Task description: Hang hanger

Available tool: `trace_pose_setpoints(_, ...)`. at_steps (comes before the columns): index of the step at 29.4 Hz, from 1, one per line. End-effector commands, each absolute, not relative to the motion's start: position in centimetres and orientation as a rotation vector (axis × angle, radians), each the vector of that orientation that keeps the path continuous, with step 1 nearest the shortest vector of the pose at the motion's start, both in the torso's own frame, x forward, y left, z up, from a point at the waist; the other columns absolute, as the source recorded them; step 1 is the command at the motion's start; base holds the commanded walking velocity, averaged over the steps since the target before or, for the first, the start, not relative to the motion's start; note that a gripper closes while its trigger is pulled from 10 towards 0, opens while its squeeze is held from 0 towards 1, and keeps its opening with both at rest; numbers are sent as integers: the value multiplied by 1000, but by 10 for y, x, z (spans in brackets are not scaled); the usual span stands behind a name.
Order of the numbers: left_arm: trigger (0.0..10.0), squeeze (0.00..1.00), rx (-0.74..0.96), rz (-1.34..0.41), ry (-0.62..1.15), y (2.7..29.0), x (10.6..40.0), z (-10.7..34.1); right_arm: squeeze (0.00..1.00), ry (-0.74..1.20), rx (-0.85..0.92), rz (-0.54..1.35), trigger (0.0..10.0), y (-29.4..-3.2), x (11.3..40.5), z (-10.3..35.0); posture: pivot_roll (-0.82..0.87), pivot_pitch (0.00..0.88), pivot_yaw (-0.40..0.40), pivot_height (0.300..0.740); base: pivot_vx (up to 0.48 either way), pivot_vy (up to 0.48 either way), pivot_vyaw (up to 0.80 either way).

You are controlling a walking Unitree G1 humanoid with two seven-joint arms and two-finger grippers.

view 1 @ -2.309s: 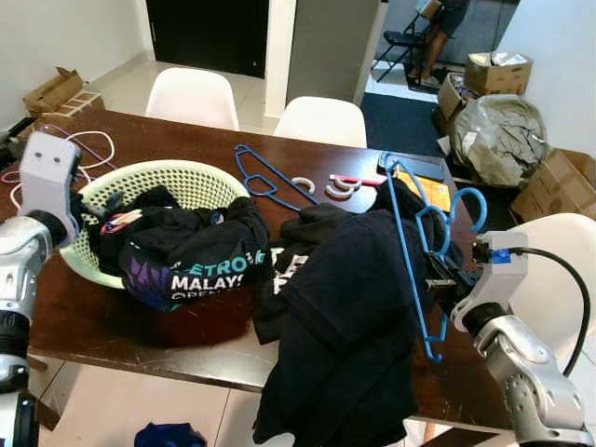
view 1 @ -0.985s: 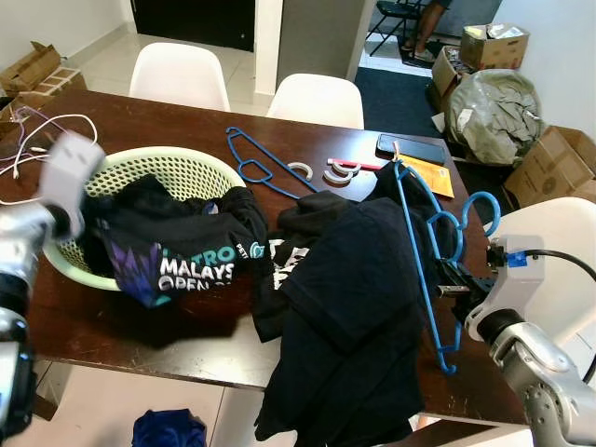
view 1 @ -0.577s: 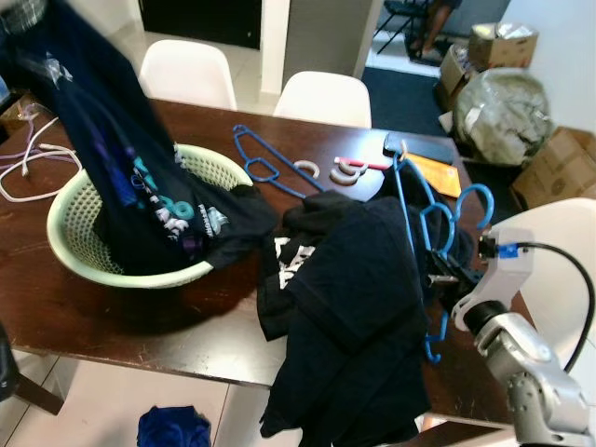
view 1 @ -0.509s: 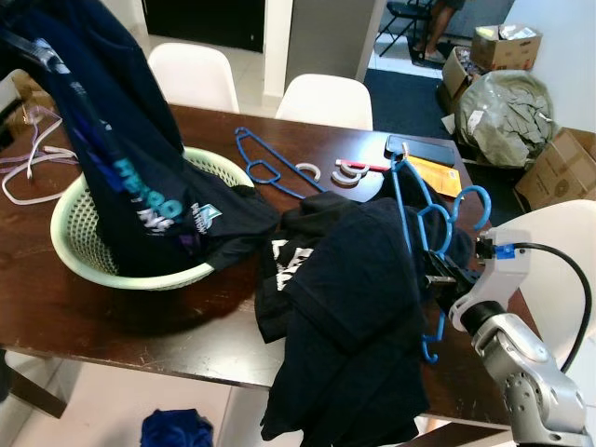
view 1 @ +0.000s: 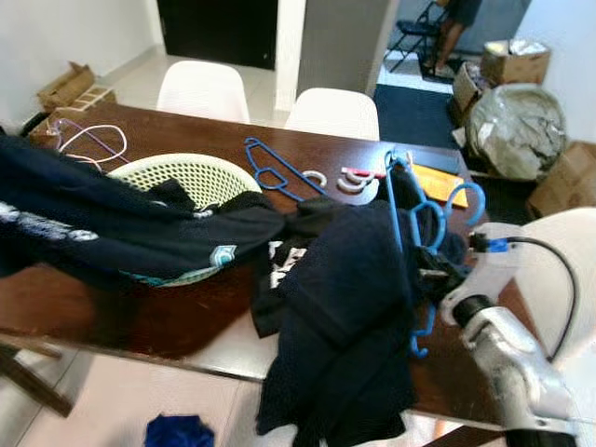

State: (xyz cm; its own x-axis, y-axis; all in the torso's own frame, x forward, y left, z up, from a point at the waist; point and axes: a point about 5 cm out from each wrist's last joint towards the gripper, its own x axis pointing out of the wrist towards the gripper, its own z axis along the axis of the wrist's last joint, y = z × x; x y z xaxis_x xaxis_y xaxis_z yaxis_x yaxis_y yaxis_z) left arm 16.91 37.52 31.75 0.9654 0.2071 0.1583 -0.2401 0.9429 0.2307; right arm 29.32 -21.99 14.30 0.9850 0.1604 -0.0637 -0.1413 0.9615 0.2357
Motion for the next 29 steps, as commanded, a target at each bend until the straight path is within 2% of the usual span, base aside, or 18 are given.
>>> trace_pose_setpoints(1, 0, 0, 236, 452, -76, 402, 150, 309, 0, 92, 252, 165, 10000, -220, 293, 140, 127, 77, -82, 740, 0, 0, 0)
trace_pose_setpoints(2, 0, 0, 236, 452, -76, 402, 150, 309, 0, 92, 252, 165, 10000, -220, 293, 140, 127, 77, -82, 740, 0, 0, 0)
trace_pose_setpoints(4, 0, 0, 218, 713, 64, 427, 121, 283, 0, 95, 253, 169, 10000, -219, 294, 140, 128, 77, -88, 740, 0, 0, 0)
trace_pose_setpoints(6, 0, 0, 189, 756, 128, 427, 115, 267, 0, 96, 254, 169, 10000, -219, 295, 139, 128, 77, -89, 740, 0, 0, 0)
trace_pose_setpoints(7, 4275, 0, 166, 753, 216, 421, 113, 246, 0, 97, 254, 170, 10000, -219, 295, 139, 128, 77, -90, 740, 0, 0, 0)
trace_pose_setpoints(8, 4275, 0, 166, 753, 216, 421, 113, 246, 0, 97, 254, 170, 10000, -219, 295, 139, 128, 77, -90, 740, 0, 0, 0)
trace_pose_setpoints(9, 10000, 0, 140, 708, 285, 410, 119, 224, 0, 98, 253, 171, 10000, -220, 296, 139, 123, 76, -93, 740, 0, 0, 0)
trace_pose_setpoints(11, 10000, 0, 140, 708, 285, 410, 119, 224, 0, 98, 253, 171, 10000, -220, 296, 139, 123, 76, -93, 740, 0, 0, 0)
trace_pose_setpoints(12, 10000, 0, 108, 675, 314, 401, 124, 210, 0, 98, 252, 173, 10000, -220, 297, 139, 115, 75, -95, 740, 0, 0, 0)
trace_pose_setpoints(13, 10000, 831, 97, 625, 316, 391, 134, 201, 0, 99, 252, 174, 10000, -219, 297, 139, 112, 74, -94, 740, 0, 0, 0)
trace_pose_setpoints(14, 10000, 1000, 90, 591, 298, 385, 142, 198, 0, 99, 251, 174, 10000, -219, 297, 138, 110, 72, -94, 740, 0, 0, 0)
trace_pose_setpoints(21, 10000, 1000, 133, 525, 198, 375, 167, 211, 0, 95, 254, 169, 10000, -220, 296, 138, 105, 72, -84, 740, 0, 0, 0)
trace_pose_setpoints(26, 10000, 1000, 170, 506, 159, 371, 171, 220, 0, 95, 255, 168, 10000, -220, 296, 138, 106, 72, -86, 740, 0, 0, 0)
trace_pose_setpoints(29, 10000, 1000, 230, 440, 141, 354, 178, 226, 0, 95, 257, 168, 10000, -220, 296, 138, 114, 76, -88, 740, 0, 0, 0)
